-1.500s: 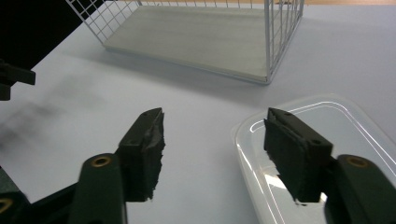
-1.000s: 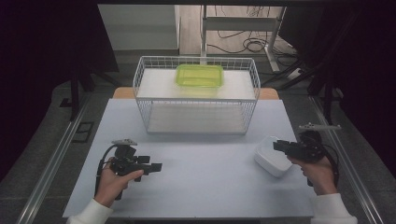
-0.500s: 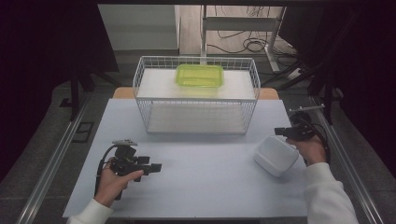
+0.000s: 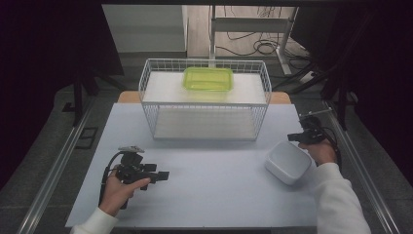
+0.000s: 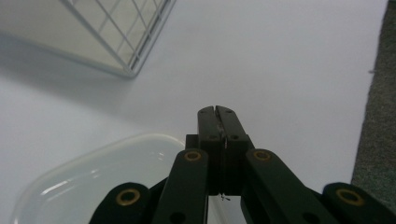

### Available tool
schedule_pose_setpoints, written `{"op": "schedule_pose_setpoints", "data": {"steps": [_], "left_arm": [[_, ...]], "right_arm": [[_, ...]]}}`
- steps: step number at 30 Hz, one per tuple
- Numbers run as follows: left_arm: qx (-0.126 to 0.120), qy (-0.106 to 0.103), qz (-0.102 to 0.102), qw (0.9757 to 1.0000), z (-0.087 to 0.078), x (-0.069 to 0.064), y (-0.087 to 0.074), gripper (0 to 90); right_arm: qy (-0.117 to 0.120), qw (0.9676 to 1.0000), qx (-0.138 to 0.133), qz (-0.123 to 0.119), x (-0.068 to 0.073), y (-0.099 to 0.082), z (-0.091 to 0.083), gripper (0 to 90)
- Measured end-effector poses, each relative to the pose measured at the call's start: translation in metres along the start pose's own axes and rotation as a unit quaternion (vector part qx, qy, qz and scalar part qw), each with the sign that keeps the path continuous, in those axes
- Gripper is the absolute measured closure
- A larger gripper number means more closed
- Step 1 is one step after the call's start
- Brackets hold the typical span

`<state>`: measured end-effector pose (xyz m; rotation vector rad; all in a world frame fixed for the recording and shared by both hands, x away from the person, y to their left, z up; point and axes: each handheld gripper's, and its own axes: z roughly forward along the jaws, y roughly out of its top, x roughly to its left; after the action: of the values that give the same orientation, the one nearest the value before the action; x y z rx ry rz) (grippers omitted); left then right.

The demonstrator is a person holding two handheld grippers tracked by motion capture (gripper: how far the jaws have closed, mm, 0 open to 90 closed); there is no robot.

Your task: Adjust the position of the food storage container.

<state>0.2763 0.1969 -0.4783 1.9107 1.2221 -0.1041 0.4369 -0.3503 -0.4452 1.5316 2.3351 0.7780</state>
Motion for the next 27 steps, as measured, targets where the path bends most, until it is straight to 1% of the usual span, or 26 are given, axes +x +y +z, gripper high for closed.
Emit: {"op": "schedule_pose_setpoints", "data": {"steps": [1,3,5,8,13,15,19,22,27], "left_arm": [[0.000,0.001,0.000,1.0000,0.000,0.000,0.000,24.9],[0.000,0.002,0.000,1.0000,0.000,0.000,0.000,24.9],[0.000,0.002,0.000,1.0000,0.000,0.001,0.000,24.8],[0.002,0.002,0.000,1.0000,0.001,0.001,0.000,24.8],[0.005,0.003,0.000,1.0000,0.003,0.001,-0.001,24.8],[0.003,0.005,-0.001,1.0000,0.002,0.001,-0.001,25.1],[-0.003,0.003,-0.005,1.0000,0.001,0.002,-0.001,25.5],[0.000,0.003,-0.006,1.0000,0.002,0.001,-0.001,25.4],[0.002,0.001,-0.004,1.0000,0.003,0.001,-0.002,25.7]], "right_arm": [[-0.003,1.0000,0.003,0.000,0.000,-0.001,0.002,88.6],[0.003,1.0000,0.009,0.000,-0.001,-0.003,0.005,88.7],[0.003,0.9999,0.011,-0.002,0.000,-0.004,0.006,88.7],[0.008,0.9998,0.012,-0.012,0.004,-0.005,0.006,88.7],[0.022,0.9995,0.014,-0.019,0.015,-0.009,0.008,88.7],[0.029,0.9990,0.014,-0.031,0.020,-0.012,0.011,88.7],[0.043,0.9979,0.018,-0.046,0.033,-0.015,0.011,88.7],[0.057,0.9967,0.021,-0.054,0.041,-0.016,0.012,88.7],[0.069,0.9951,0.023,-0.068,0.050,-0.018,0.012,88.7]]}}
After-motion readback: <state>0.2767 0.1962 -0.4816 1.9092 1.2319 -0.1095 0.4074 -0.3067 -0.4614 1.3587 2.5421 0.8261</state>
